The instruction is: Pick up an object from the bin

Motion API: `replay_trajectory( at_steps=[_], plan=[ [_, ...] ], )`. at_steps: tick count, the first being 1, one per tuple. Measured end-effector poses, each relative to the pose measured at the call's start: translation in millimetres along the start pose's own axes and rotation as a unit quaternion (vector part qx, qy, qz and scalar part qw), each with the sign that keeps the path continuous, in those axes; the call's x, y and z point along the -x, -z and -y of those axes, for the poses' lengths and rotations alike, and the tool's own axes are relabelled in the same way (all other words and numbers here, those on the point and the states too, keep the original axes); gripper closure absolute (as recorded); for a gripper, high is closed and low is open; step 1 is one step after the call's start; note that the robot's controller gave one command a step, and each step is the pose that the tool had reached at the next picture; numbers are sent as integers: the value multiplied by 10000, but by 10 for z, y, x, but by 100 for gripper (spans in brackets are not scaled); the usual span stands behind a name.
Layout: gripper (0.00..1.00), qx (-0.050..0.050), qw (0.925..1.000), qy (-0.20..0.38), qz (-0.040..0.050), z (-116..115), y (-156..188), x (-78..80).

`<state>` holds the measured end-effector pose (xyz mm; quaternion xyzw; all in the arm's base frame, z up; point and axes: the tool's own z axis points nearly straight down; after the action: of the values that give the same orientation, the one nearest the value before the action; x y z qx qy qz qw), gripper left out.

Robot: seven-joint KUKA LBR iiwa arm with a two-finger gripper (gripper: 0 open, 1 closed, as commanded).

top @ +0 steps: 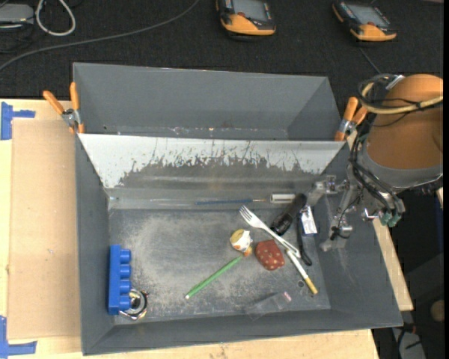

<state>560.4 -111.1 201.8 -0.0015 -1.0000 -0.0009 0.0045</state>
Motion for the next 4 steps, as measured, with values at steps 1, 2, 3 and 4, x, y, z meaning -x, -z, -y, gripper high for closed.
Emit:
replay_trajectory(
  at_steps=[1,2,3,4],
  plan=[
    [0,-7,10000,18,41,-6,47,16],
    [0,-1,9993,-376,49,-107,-668,-119],
    [0,-1,9990,-437,30,-189,-962,-223],
    [0,11,9919,-1269,22,-255,-740,-343]
  ],
)
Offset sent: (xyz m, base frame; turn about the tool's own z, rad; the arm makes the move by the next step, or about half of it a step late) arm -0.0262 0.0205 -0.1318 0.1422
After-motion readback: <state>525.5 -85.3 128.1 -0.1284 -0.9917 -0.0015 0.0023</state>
